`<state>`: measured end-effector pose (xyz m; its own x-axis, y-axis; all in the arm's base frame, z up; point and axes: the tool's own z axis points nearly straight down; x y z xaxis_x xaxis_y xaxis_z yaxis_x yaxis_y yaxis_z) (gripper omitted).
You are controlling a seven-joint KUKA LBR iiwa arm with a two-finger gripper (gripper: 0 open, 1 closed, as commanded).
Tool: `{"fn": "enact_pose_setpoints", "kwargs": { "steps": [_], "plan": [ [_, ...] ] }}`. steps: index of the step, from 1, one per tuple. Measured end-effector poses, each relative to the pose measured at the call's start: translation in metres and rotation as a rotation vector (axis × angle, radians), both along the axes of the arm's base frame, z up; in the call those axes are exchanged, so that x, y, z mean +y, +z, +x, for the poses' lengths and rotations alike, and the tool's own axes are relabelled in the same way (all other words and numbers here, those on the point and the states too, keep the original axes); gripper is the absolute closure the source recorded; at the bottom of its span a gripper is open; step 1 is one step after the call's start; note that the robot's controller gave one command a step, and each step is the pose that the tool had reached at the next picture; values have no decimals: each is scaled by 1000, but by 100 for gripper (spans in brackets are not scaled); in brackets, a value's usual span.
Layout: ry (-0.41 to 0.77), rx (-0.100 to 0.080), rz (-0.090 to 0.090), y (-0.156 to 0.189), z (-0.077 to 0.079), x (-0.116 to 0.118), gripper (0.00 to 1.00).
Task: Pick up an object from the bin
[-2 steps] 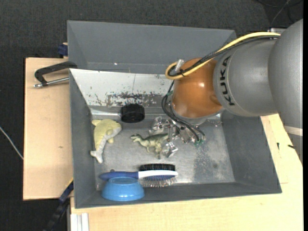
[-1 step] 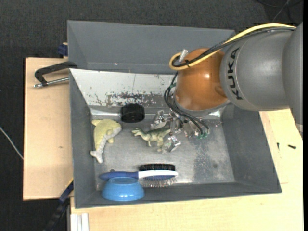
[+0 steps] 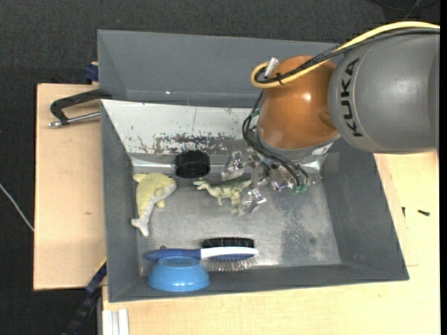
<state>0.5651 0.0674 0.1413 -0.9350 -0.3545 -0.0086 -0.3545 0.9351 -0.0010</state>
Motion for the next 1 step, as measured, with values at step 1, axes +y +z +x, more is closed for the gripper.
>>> {"fn": "enact_pose_setpoints", "kwargs": {
  "steps": [1],
  "plan": [
    [-1, -2, 0, 46, 2, 1, 100]
  ]
}}
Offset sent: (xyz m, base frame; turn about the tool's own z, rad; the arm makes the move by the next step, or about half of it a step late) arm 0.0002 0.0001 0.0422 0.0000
